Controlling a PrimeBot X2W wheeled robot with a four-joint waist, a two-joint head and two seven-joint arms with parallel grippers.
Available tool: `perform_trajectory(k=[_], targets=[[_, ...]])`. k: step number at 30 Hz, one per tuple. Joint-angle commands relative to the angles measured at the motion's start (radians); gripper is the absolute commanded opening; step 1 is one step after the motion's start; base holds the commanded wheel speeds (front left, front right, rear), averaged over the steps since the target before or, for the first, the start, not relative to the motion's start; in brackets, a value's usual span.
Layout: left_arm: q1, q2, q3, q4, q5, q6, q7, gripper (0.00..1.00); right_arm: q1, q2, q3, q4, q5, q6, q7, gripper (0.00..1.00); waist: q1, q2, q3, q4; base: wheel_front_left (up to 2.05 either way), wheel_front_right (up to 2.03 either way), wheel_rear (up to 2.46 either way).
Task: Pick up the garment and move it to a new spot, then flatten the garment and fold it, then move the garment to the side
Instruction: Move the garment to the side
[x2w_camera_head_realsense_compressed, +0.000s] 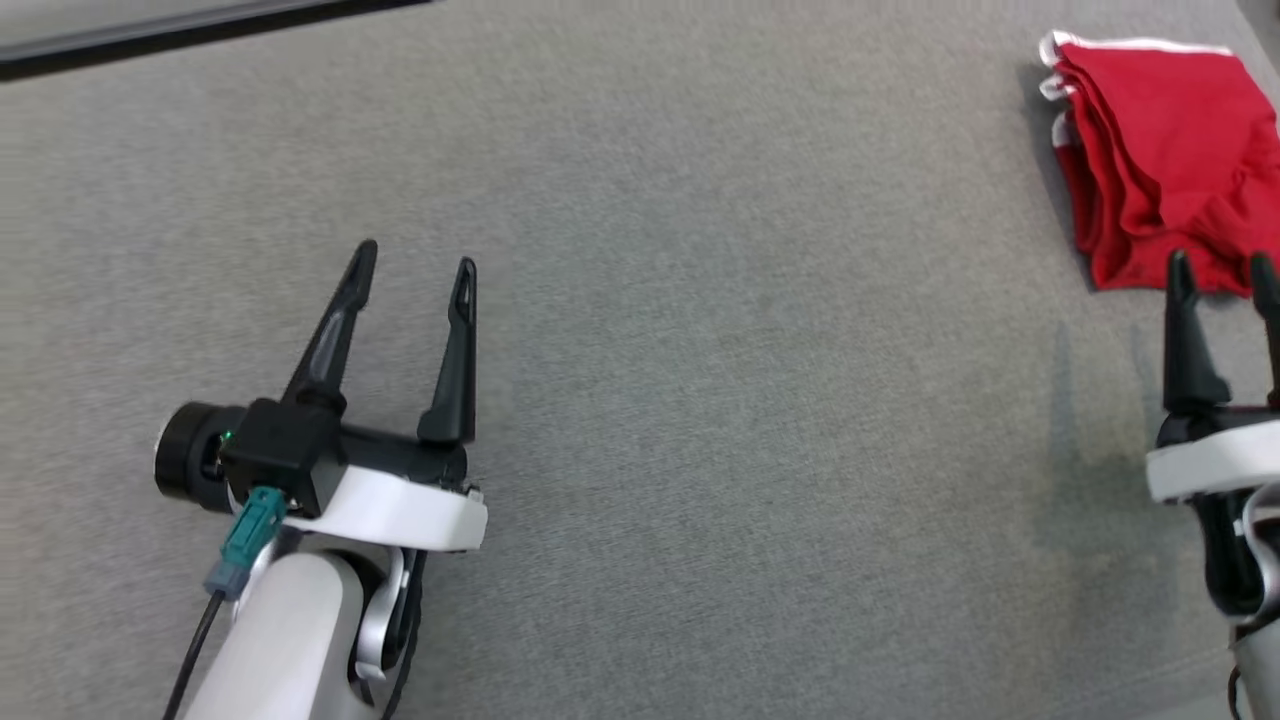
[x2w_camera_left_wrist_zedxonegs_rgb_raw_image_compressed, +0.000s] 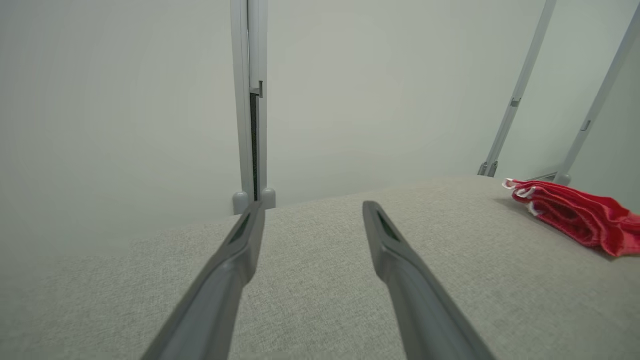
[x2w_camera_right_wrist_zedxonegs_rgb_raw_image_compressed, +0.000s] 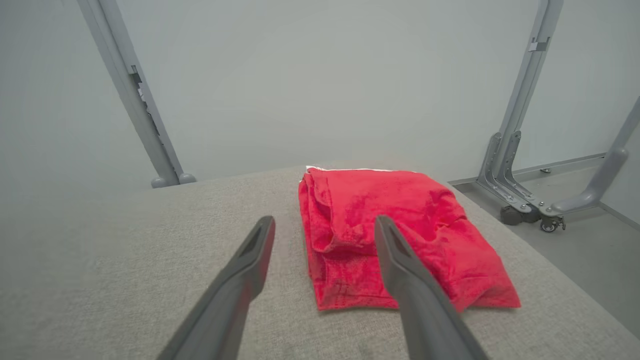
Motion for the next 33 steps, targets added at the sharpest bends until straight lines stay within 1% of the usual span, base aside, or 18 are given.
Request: perform_trajectory(k=[1, 7, 10, 12, 19, 24, 33], targets=[[0.019, 0.001, 0.006, 0.004, -0.01, 0.006, -0.007, 1.0, 0.027, 0.002, 0.006, -0.029, -0.019, -0.001, 0.0, 1.0, 0.0, 0.0, -0.044, 0.046, 0.0, 0.0, 0.0], [0.084, -0.015, 0.028, 0.028, -0.042, 0.031, -0.027, 1.0, 0.123, 0.036, 0.015, -0.189, -0.098, -0.001, 0.068, 1.0, 0.0, 0.0, -0.114, 0.141, 0.0, 0.0, 0.0], [0.115, -0.014, 0.04, 0.042, -0.052, 0.04, -0.033, 1.0, 0.168, 0.056, -0.004, -0.259, -0.133, -0.001, 0.113, 1.0, 0.0, 0.0, -0.149, 0.182, 0.0, 0.0, 0.0], [0.148, -0.006, 0.048, 0.05, -0.062, 0.042, -0.036, 1.0, 0.214, 0.075, -0.022, -0.321, -0.164, -0.001, 0.163, 1.0, 0.0, 0.0, -0.18, 0.207, 0.0, 0.0, 0.0], [0.205, 0.009, 0.047, 0.07, -0.072, 0.044, -0.029, 1.0, 0.309, 0.113, -0.056, -0.409, -0.206, -0.001, 0.233, 1.0, 0.0, 0.0, -0.248, 0.233, 0.0, 0.0, 0.0], [0.247, 0.023, 0.04, 0.076, -0.072, 0.048, -0.017, 1.0, 0.384, 0.15, -0.077, -0.471, -0.229, -0.001, 0.277, 1.0, 0.0, 0.0, -0.303, 0.235, 0.0, 0.0, 0.0], [0.287, 0.046, 0.042, 0.076, -0.079, 0.055, 0.001, 1.0, 0.477, 0.185, -0.103, -0.536, -0.265, -0.001, 0.335, 1.0, 0.0, 0.0, -0.356, 0.239, 0.0, 0.0, 0.0]])
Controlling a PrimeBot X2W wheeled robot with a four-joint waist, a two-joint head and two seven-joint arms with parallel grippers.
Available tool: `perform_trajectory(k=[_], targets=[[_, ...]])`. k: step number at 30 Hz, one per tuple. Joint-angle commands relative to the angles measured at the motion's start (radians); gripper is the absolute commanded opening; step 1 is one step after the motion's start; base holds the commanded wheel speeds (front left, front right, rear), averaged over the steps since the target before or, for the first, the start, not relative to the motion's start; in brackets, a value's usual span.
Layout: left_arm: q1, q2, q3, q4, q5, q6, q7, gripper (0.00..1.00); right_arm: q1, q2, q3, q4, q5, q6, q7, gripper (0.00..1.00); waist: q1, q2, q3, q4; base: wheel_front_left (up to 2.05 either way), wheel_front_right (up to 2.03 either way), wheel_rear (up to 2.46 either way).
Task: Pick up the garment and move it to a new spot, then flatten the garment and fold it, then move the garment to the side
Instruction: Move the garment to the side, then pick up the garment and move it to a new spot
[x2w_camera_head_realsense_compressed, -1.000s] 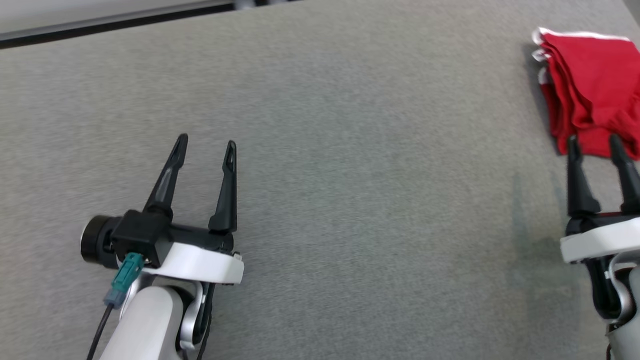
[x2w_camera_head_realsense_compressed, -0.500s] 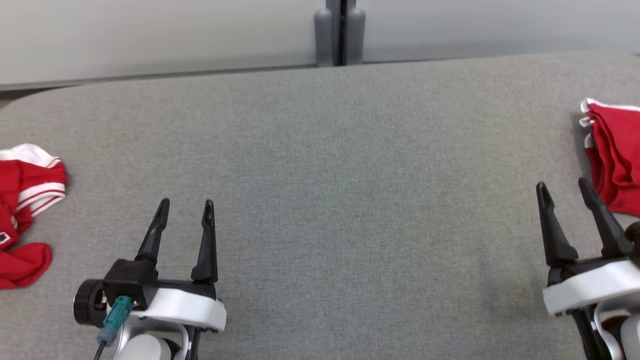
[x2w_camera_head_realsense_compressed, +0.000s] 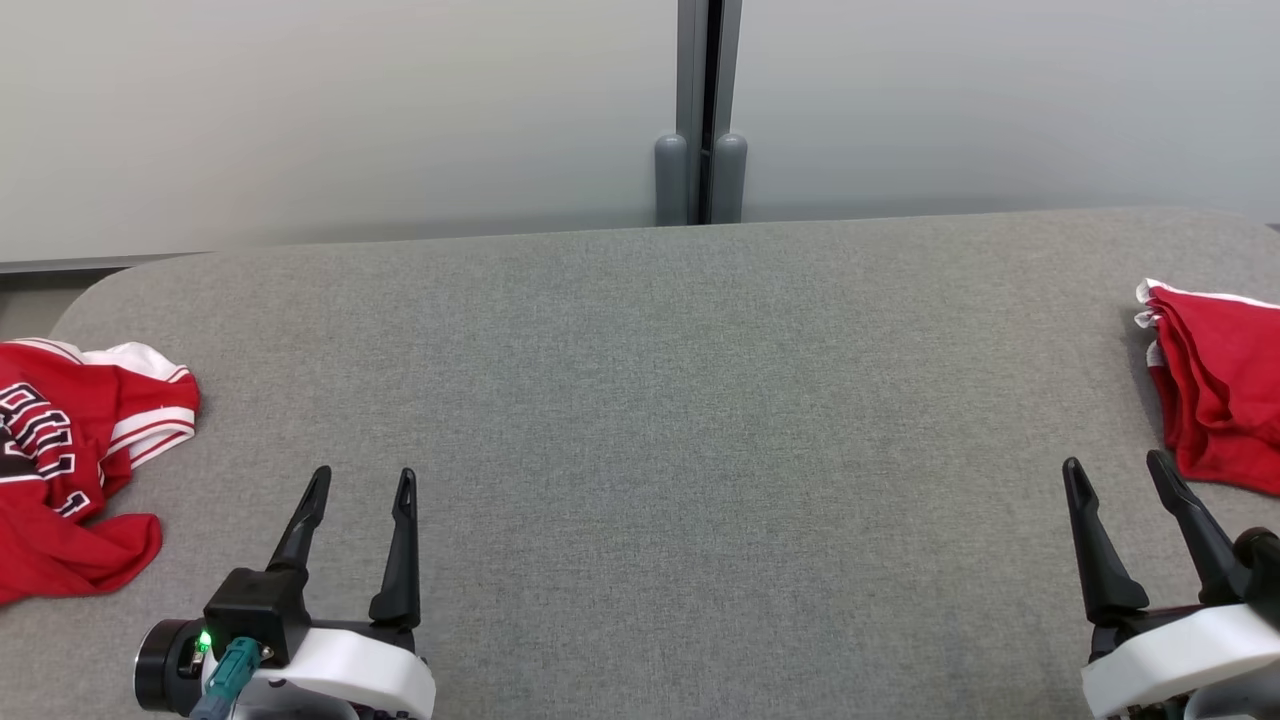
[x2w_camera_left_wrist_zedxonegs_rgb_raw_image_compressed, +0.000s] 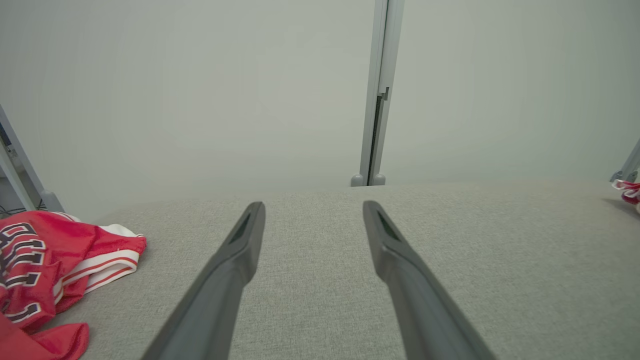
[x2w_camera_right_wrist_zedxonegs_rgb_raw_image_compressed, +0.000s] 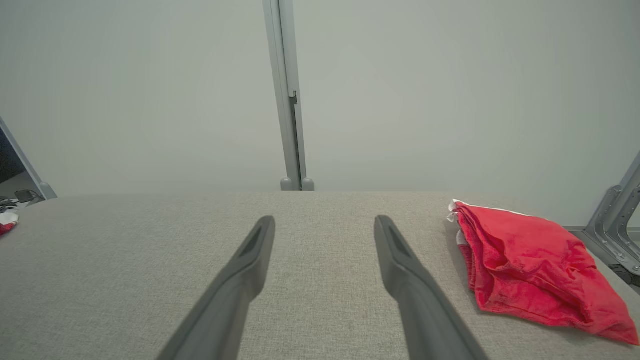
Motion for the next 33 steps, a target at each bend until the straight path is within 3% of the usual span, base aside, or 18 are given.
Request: perform_trajectory(k=[1, 26, 33], targets=[[0.006, 0.009, 0.004, -0.001, -0.004, 0.006, 0.001, 1.0, 0.014, 0.002, -0.001, -0.013, -0.006, 0.0, 0.007, 1.0, 0.0, -0.0001, -0.006, 0.0, 0.0, 0.0, 0.0], [0.003, 0.013, -0.002, 0.021, -0.027, 0.029, 0.021, 1.0, 0.026, 0.003, -0.004, -0.033, -0.007, 0.0, 0.039, 1.0, 0.0, -0.0001, -0.022, -0.002, 0.0, 0.0, 0.0], [-0.049, 0.008, -0.01, 0.024, -0.023, 0.024, 0.02, 1.0, 0.028, 0.006, -0.018, -0.069, -0.019, 0.0, 0.046, 1.0, 0.0, -0.0001, 0.008, 0.074, 0.0, 0.0, 0.0]])
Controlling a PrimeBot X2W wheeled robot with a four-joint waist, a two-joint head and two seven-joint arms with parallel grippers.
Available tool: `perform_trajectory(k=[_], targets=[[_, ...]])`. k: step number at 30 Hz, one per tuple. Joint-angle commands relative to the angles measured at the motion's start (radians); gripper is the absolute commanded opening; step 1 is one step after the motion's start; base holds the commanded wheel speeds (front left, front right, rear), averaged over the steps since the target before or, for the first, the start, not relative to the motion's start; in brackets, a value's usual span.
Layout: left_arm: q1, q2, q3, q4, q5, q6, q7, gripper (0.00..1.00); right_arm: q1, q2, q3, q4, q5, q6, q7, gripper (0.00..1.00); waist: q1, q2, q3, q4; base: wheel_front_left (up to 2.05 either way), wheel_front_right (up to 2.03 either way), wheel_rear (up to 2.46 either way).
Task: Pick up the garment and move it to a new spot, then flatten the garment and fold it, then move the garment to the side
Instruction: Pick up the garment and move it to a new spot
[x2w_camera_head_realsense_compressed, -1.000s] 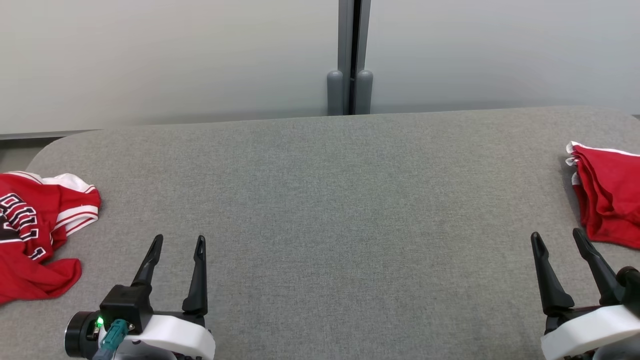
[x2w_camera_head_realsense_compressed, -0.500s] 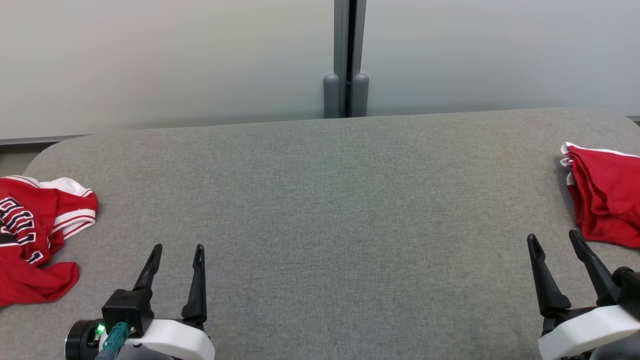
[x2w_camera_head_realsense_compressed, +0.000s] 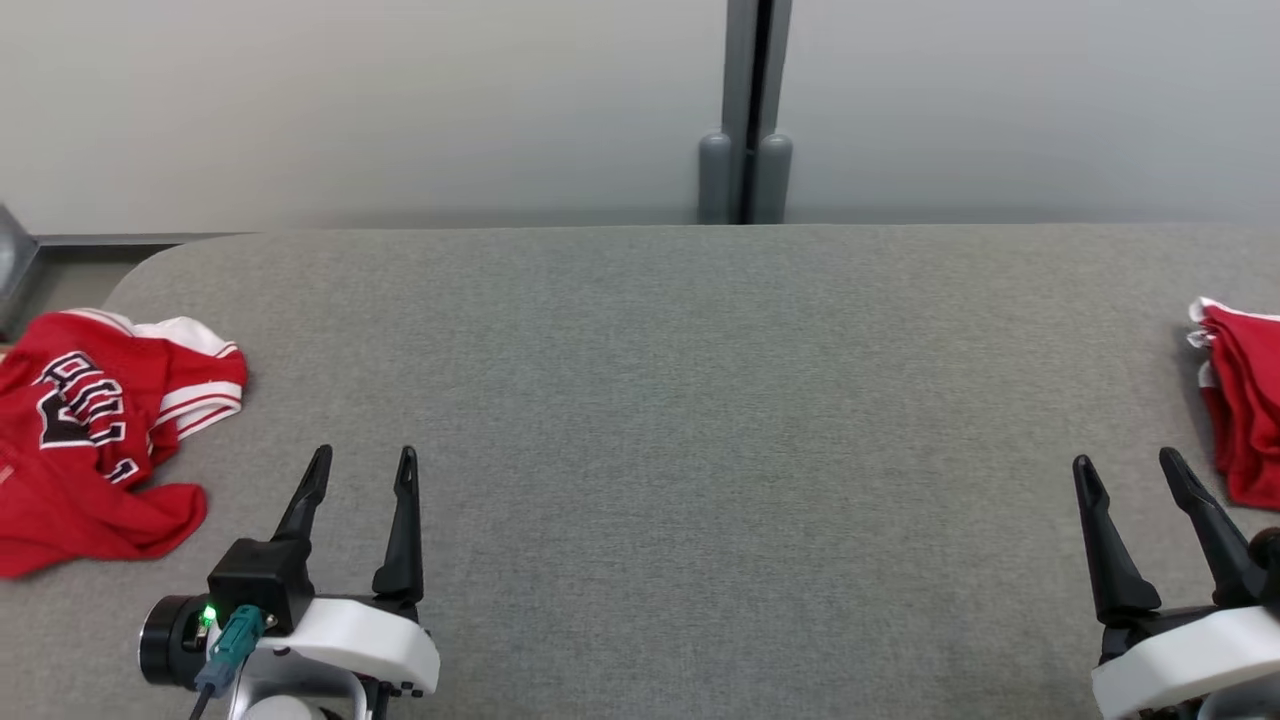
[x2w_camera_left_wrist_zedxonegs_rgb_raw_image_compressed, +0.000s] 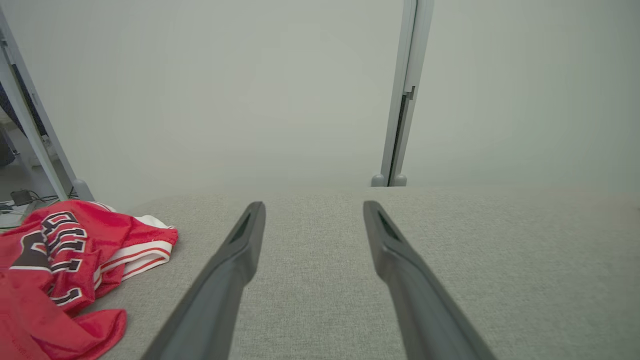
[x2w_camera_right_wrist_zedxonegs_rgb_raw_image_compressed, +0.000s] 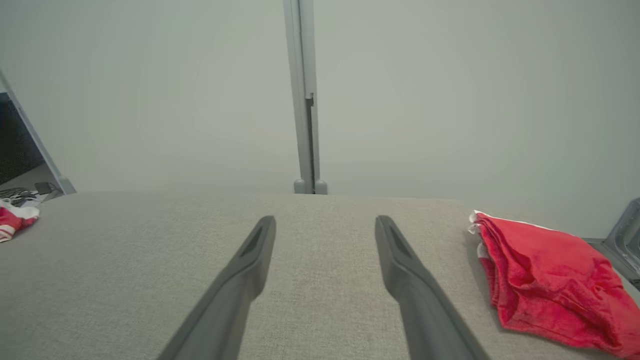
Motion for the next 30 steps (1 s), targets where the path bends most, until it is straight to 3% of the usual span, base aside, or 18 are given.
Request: perform_trajectory(k=[1, 15, 22, 30], targets=[[-0.018, 0.0, 0.0, -0.001, 0.002, 0.001, -0.005, 1.0, -0.001, -0.004, -0.002, -0.014, -0.009, 0.0, 0.006, 1.0, 0.0, -0.0001, 0.014, 0.042, 0.0, 0.0, 0.0], [-0.078, -0.028, 0.013, 0.048, -0.032, -0.015, -0.055, 1.0, -0.007, -0.027, -0.001, -0.085, -0.02, 0.0, 0.052, 1.0, 0.0, -0.0001, 0.026, 0.327, 0.0, 0.0, 0.0], [-0.067, -0.026, 0.016, 0.056, -0.038, -0.025, -0.067, 1.0, -0.015, -0.023, 0.008, -0.099, -0.024, 0.0, 0.058, 1.0, 0.0, -0.0001, 0.027, 0.389, 0.0, 0.0, 0.0], [-0.066, -0.024, 0.019, 0.072, -0.043, -0.024, -0.075, 1.0, -0.011, -0.018, 0.006, -0.092, -0.025, 0.0, 0.06, 1.0, 0.0, -0.0001, 0.018, 0.408, 0.0, 0.0, 0.0]])
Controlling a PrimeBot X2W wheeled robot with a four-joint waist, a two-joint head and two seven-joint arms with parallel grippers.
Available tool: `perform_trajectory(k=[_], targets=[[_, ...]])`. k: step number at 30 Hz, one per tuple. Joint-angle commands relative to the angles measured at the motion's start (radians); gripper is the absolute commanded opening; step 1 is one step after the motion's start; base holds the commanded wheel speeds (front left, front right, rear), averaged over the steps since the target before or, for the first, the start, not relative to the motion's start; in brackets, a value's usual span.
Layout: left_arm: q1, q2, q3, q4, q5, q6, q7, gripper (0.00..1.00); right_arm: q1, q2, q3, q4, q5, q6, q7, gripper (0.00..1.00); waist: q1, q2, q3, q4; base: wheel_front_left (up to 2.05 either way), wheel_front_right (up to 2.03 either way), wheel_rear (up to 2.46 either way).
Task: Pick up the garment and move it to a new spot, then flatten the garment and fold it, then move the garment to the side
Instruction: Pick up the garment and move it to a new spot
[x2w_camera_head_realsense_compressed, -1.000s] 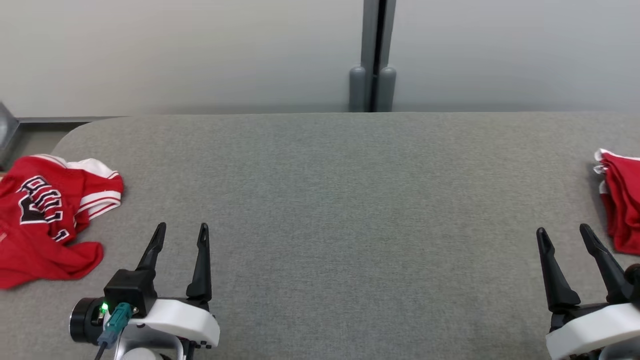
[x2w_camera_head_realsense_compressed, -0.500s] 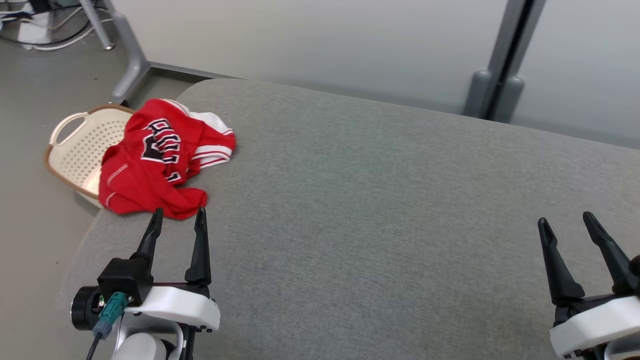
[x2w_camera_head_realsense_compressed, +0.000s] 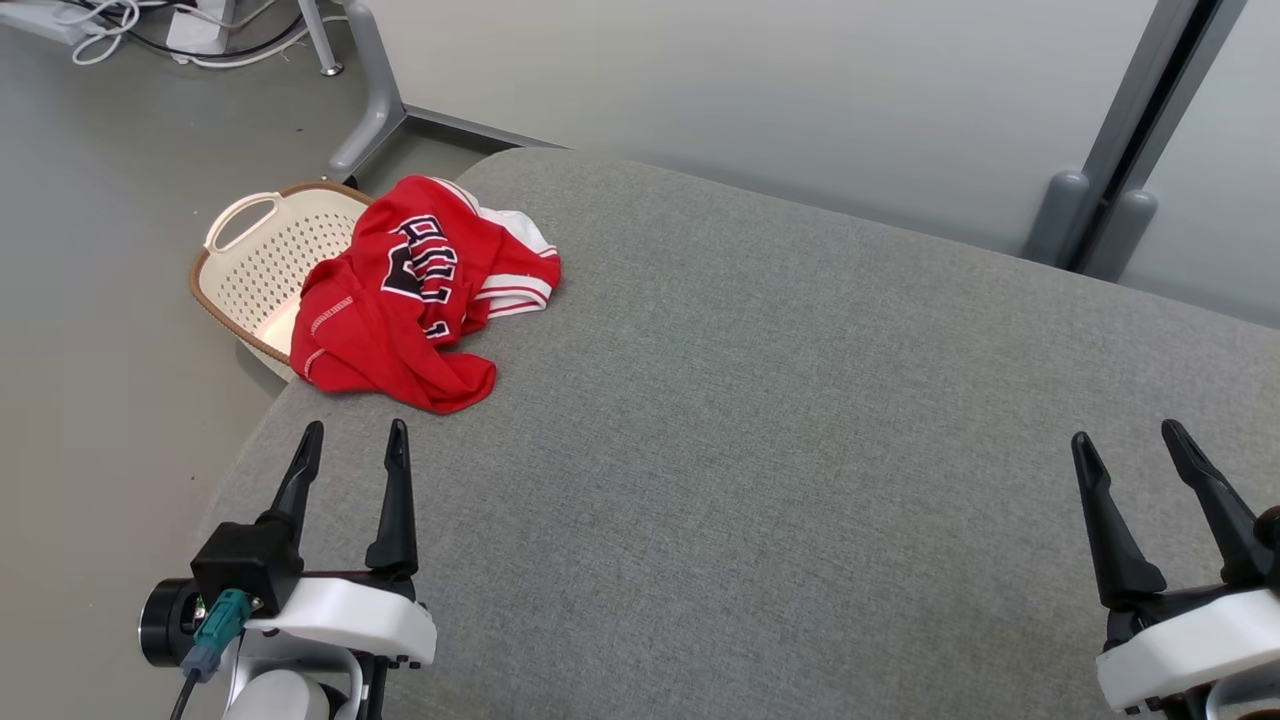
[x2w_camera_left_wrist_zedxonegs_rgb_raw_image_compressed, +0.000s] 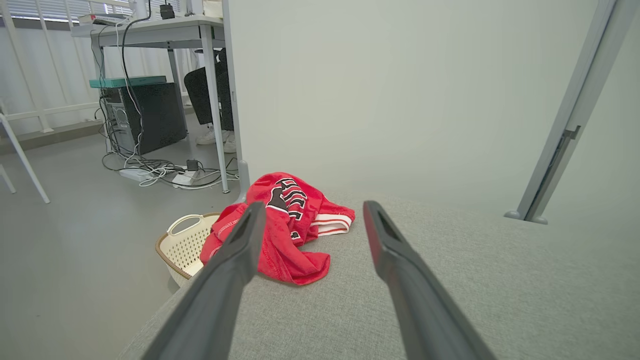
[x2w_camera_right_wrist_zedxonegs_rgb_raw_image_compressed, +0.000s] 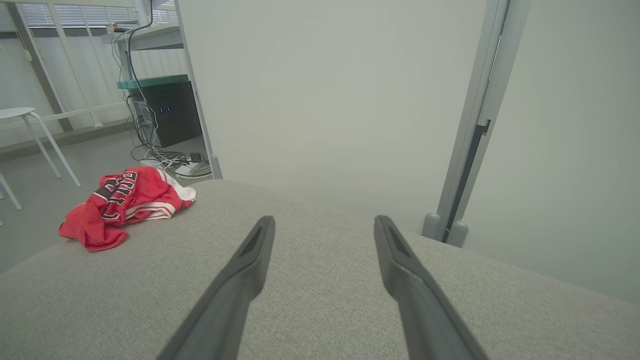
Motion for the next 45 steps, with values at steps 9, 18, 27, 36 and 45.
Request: perform_trajectory(k=[9, 18, 27, 36, 45], targets=[[-0.035, -0.011, 0.014, 0.014, -0.019, -0.014, -0.013, 1.0, -0.017, 0.008, -0.01, -0.002, 0.011, 0.0, -0.001, 1.0, 0.0, -0.0001, 0.018, 0.002, 0.0, 0.0, 0.0], [-0.18, -0.043, 0.071, 0.123, -0.054, -0.054, -0.017, 1.0, -0.078, -0.039, -0.005, -0.05, 0.02, 0.0, 0.027, 1.0, 0.0, -0.0001, 0.144, -0.046, 0.0, 0.0, 0.0], [-0.446, -0.069, 0.181, 0.452, -0.109, -0.123, -0.016, 1.0, -0.209, -0.113, -0.005, -0.102, 0.042, 0.0, 0.056, 1.0, 0.0, -0.0001, 0.362, -0.131, 0.0, 0.0, 0.0], [-0.646, -0.032, 0.252, 0.868, -0.179, -0.158, -0.002, 1.0, -0.302, -0.146, 0.016, -0.061, 0.079, 0.0, -0.001, 1.0, 0.0, -0.0001, 0.464, -0.194, 0.0, 0.0, 0.0], [-0.635, 0.003, 0.288, 0.918, -0.177, -0.177, -0.013, 0.0, -0.363, -0.144, 0.057, 0.057, 0.106, 0.0, -0.125, 1.0, 0.0, -0.0001, 0.452, -0.242, 0.0, 0.0, 0.0]])
